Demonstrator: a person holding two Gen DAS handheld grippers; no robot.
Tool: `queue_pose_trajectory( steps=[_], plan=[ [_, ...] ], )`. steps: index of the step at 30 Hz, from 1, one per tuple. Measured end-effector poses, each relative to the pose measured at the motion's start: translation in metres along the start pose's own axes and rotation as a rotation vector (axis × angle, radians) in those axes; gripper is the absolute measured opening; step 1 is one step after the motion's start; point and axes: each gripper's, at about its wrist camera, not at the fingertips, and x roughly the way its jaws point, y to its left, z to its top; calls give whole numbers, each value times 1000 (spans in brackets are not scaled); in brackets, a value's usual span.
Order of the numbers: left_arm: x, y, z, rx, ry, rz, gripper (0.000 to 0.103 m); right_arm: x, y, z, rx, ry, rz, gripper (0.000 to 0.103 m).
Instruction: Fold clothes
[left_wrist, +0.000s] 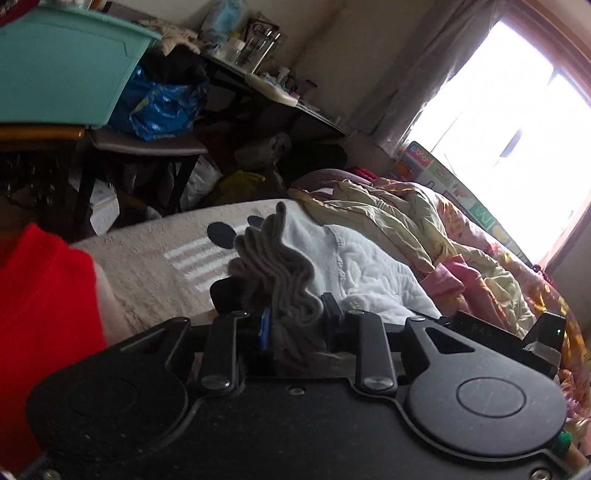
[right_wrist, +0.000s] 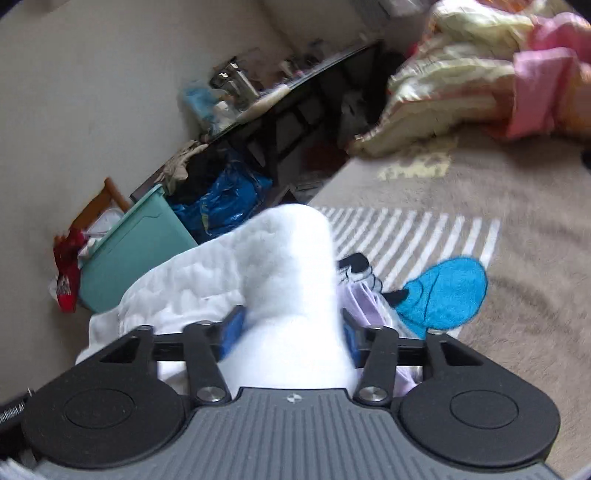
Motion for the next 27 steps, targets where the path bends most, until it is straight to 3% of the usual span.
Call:
queue_pose_trajectory(
  steps=[1,3,5,6,8,13,16,21,25,27],
  plan=[
    [0,-1,-1,-3,-1,10,34,-3,0,2,6,-3,-6,68],
    [2,-5,6,-8,-2,16,37,-23,5,5,-33,-42,3,68],
    [-10,-12,10,-22,-13,25,68,-45,3,5,-38,-90,-9,75],
    [-17,-17,12,1,-22,39,73,-58,1,4,-22,-113,-15,77],
    [-33,-26,16,45,-38,65,74,-82,-7,1,-7,-122,-23,90],
    [-86,-38,-12,59,-50,50,78,-138,-25,-33,-52,-44,-55,92],
    [-120,-43,-47,30,-30,27,85,-197,-23,-79,-83,4,-66,103],
    [-168,-57,-120,-25,59,41,91,-313,-12,-181,-140,39,-123,103],
    [-198,-77,-186,-78,204,101,99,-393,-18,-265,-55,58,-217,103],
    [-211,-92,-221,-49,289,130,103,-425,-24,-303,10,72,-274,103]
  ],
)
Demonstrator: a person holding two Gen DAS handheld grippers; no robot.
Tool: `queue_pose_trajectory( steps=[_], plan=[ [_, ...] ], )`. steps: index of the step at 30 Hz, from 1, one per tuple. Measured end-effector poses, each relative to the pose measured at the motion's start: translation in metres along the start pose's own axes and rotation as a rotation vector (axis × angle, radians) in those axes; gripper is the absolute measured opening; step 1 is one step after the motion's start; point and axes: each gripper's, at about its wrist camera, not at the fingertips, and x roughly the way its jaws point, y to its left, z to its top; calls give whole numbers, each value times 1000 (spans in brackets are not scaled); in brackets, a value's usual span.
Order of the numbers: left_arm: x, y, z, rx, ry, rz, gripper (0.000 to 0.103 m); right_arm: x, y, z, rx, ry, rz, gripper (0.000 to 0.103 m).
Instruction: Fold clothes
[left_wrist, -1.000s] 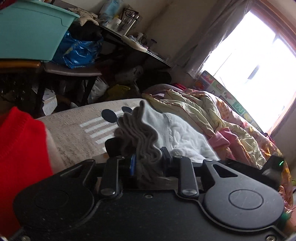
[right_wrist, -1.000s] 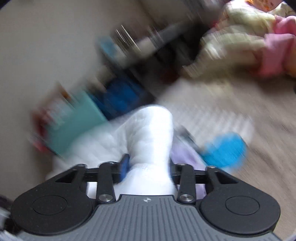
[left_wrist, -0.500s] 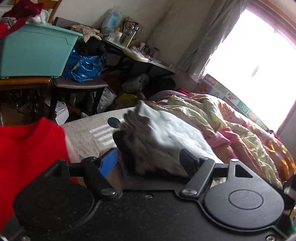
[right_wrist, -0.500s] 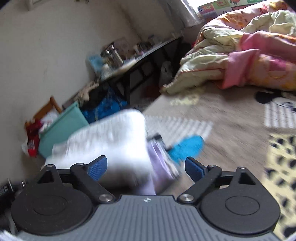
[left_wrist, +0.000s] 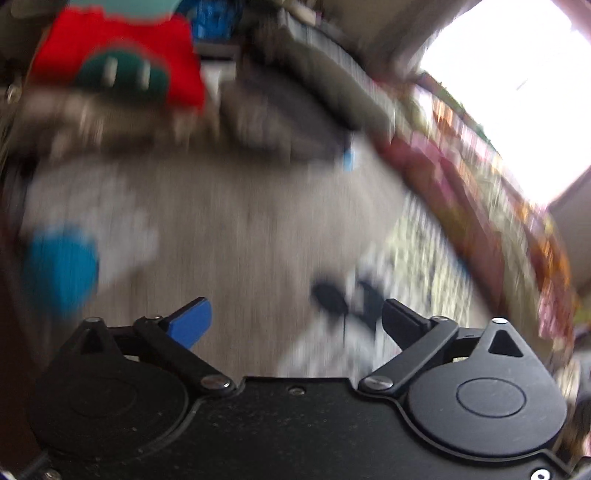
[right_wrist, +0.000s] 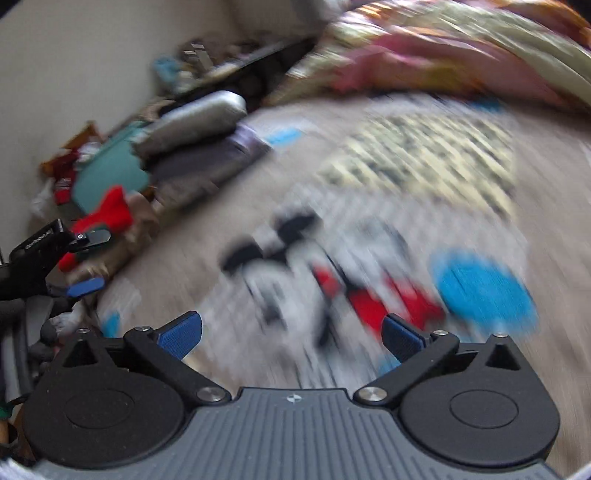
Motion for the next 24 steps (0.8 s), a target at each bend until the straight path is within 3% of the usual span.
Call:
queue_pose_trajectory(
  steps=[4,8,15,24],
  plan=[
    [-13,-28,-72,153,93,9,103,-47,-19,-55,132,35,-104,103],
    [-33,-53,-126,295,128,29,103,-91,-20,-85,121,17,-232,103],
    [-69,-79,-180,472,102,8,103,-141,-16,-115,81,-40,-350,103],
    [-111,-109,-209,638,31,-19,103,-177,-5,-139,63,-72,-406,103]
  ],
)
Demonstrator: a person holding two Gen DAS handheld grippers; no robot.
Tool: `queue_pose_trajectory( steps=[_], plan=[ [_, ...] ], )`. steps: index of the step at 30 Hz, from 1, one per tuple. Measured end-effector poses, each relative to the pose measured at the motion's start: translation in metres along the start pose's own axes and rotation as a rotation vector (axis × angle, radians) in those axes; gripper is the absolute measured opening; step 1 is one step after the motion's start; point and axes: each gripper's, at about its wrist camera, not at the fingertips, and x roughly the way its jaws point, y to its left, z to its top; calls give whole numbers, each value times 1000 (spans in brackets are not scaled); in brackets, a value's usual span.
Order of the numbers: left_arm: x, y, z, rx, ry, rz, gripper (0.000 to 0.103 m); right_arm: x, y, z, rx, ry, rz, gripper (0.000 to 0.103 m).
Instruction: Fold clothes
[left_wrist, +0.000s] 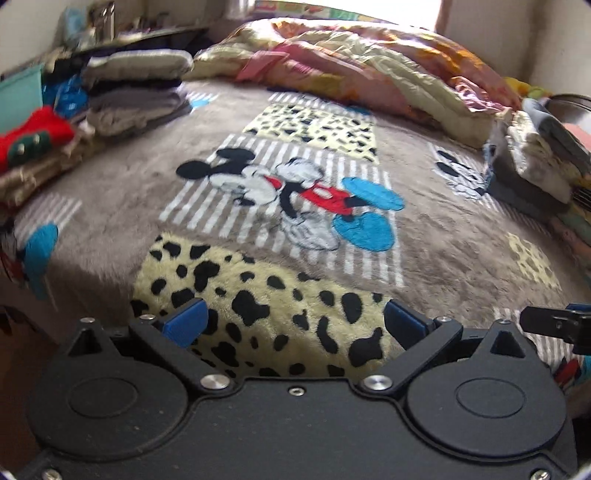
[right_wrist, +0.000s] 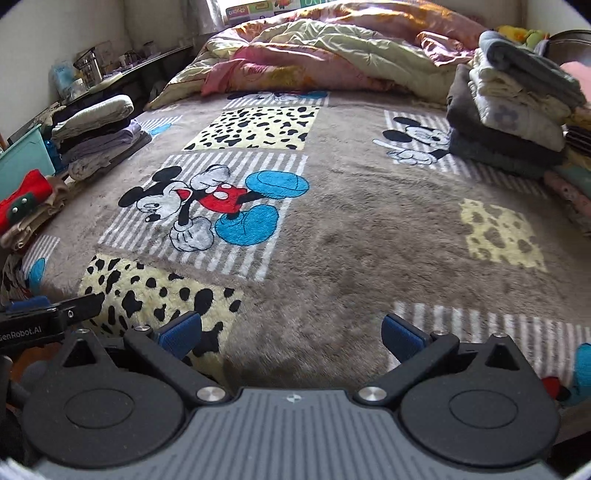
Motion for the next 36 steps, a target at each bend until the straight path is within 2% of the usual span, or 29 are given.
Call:
queue_pose_trajectory(
  steps=[11,14,19,22,28,33,36],
  plan=[
    [-39,-32,-9,25,-30,-102,103,-42,-5,-20,16,-57,-38,103],
    [-52,-41,-10,51,-45,-101,103,-54,-7,-25,15,-73,-49,103],
    [-72,-59,-11,138,-78,-41,103,-76,-11,-32,27,-110,-59,103],
    [-81,-65,-12,168,-95,-46,103,-85,-14,-34,37,-125,-60,103],
    [-88,-69,-14,169,-96,-100,103,-99,-14,-39,37,-134,-80,103],
    [-88,-76,-13,147,-88,-187,103,-106,-13,-42,36,-136,-101,103],
    [-86,-83,-11,163,-91,-199,103,-109,-14,-41,40,-141,-117,103]
  ],
)
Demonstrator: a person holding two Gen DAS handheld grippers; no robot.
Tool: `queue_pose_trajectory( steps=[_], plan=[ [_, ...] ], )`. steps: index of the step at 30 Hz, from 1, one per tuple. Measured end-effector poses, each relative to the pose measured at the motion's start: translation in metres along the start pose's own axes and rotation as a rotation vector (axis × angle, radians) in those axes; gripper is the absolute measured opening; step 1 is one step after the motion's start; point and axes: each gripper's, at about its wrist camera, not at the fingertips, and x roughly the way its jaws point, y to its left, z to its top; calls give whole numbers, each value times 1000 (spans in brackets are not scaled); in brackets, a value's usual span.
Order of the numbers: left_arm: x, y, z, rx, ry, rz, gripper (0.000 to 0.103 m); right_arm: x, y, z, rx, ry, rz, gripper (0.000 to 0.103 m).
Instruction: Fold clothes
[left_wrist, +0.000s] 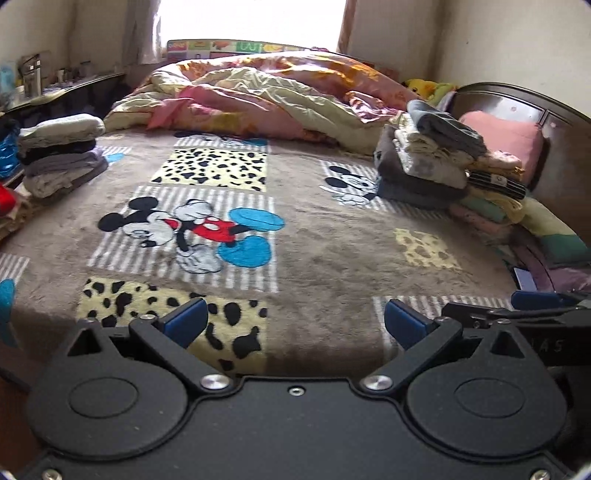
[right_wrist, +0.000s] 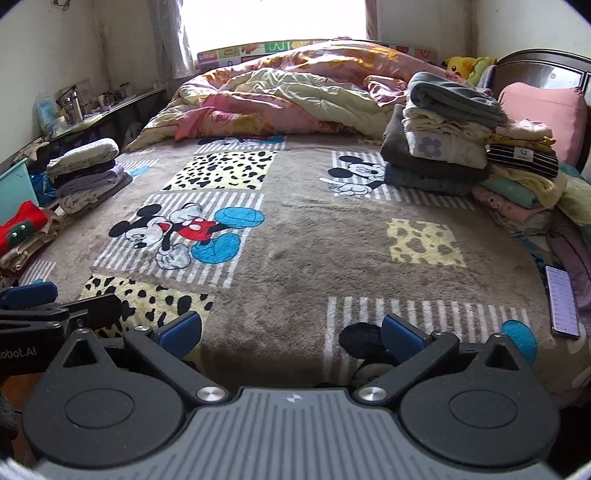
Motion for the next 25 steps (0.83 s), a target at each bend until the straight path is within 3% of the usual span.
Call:
queue_pose_trajectory(
  steps=[4,12,25],
  plan=[
    [4,-9,0,56,-13,14,103,1,-1,2,-7,1,-29,103],
    [18,-5,5,58,-13,1,103,5,-5,3,-11,10,-67,103],
    [27,5,11,33,-20,22,103,21,-9,12,-1,-10,-28,103]
  ],
)
